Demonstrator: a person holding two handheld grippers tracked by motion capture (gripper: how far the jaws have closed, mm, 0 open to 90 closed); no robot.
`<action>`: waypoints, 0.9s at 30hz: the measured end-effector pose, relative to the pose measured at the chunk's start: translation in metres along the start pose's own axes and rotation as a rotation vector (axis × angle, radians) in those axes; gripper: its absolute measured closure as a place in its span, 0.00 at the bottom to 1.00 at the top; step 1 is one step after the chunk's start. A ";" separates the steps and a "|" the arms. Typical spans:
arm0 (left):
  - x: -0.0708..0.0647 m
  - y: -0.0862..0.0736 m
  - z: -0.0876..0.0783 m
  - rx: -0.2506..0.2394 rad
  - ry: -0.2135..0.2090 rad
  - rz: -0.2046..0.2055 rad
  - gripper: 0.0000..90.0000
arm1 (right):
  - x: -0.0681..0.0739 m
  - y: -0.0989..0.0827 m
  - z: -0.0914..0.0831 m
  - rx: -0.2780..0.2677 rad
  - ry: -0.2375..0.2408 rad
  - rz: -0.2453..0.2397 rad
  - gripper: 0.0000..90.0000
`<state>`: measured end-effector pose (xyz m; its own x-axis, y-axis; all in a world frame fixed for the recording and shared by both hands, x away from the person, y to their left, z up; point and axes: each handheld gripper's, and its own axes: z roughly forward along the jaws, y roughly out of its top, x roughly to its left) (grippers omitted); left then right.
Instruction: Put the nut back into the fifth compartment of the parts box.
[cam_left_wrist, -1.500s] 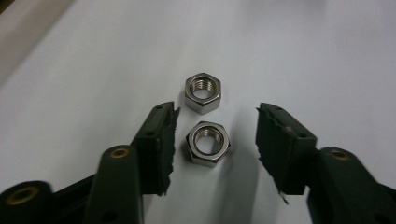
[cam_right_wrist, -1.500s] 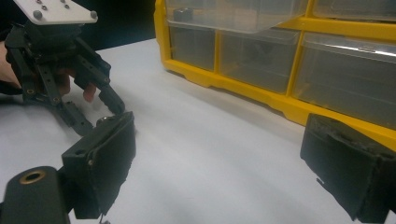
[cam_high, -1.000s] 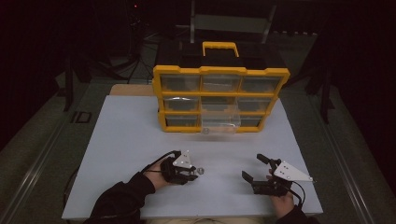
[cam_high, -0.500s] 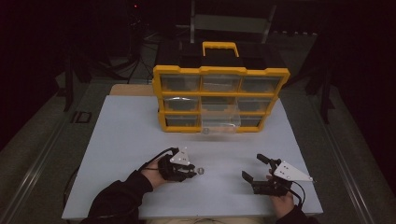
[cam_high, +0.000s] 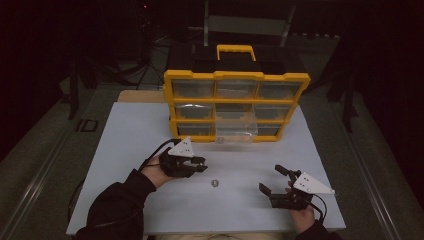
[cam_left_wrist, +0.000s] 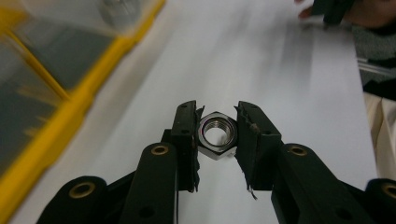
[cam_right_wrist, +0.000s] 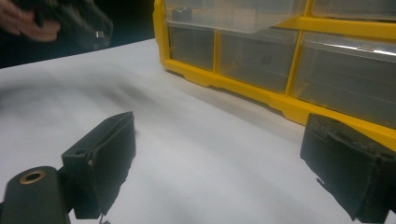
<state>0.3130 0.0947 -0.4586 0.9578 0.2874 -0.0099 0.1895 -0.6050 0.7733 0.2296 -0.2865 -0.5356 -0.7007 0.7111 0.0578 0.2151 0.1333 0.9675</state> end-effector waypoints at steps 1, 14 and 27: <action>0.000 0.000 0.000 0.000 0.000 0.000 0.76 | 0.000 0.000 0.000 0.000 0.000 0.000 0.12; 0.016 0.047 -0.033 -0.062 0.036 0.016 0.76 | 0.000 0.000 0.000 0.003 0.001 0.001 0.12; 0.032 0.091 -0.049 -0.142 0.099 -0.010 0.77 | 0.000 0.000 0.001 0.007 0.003 -0.001 0.12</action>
<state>0.3501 0.0853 -0.3579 0.9286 0.3689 0.0396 0.1594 -0.4931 0.8553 0.2298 -0.2858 -0.5362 -0.7026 0.7092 0.0579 0.2193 0.1385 0.9658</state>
